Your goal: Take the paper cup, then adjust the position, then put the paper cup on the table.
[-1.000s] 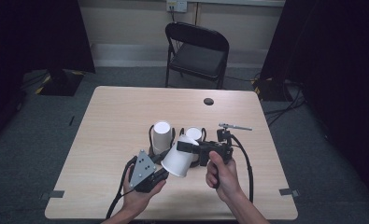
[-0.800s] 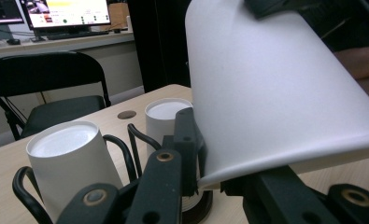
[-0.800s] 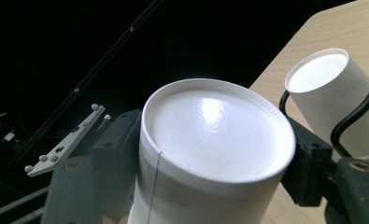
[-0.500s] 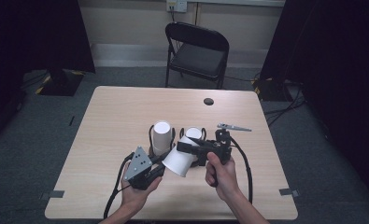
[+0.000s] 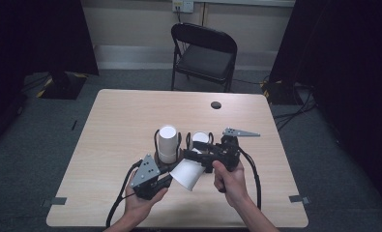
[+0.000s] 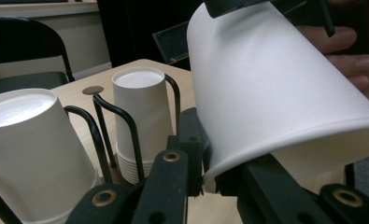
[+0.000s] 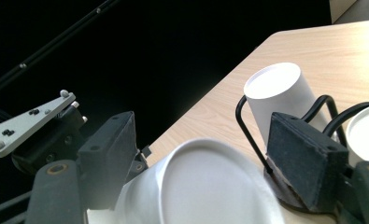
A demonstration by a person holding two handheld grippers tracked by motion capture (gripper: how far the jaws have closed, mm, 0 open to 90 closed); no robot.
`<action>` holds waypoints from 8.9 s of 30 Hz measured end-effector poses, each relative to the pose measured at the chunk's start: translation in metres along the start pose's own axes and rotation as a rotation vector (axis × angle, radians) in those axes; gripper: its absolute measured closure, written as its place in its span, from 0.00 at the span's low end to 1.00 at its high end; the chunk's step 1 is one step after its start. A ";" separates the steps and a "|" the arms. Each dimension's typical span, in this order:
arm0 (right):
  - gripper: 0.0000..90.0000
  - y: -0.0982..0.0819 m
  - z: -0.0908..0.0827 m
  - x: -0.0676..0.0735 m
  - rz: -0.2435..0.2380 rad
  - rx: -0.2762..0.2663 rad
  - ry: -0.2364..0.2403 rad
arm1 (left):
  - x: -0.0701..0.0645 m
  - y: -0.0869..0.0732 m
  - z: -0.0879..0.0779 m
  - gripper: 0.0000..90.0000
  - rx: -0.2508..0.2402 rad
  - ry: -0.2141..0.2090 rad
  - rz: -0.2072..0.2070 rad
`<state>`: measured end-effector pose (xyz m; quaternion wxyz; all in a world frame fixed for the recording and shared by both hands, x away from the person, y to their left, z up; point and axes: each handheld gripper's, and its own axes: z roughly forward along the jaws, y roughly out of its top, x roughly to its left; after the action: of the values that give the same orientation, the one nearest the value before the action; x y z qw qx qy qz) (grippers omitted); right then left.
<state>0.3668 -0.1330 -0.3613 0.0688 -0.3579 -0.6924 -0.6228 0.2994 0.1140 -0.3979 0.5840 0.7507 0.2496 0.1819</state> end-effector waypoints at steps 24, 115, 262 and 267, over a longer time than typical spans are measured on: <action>0.22 0.004 -0.011 0.007 -0.169 0.016 -0.081 | 0.028 0.008 -0.013 0.94 0.217 -0.048 -0.004; 0.19 -0.087 0.044 0.048 -1.073 0.512 -0.157 | 0.039 0.025 0.049 0.95 0.808 -0.333 -0.045; 0.29 0.000 -0.073 -0.080 -0.409 0.016 -0.529 | 0.055 -0.046 -0.039 0.20 0.296 0.201 -0.178; 0.29 0.004 -0.065 -0.090 -0.390 0.005 -0.538 | 0.056 -0.043 -0.039 0.20 0.288 0.210 -0.182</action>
<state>0.4124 -0.2294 -0.3932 -0.2361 -0.3700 -0.7428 -0.5056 0.3159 0.1857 -0.4312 0.4554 0.7777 0.3994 0.1681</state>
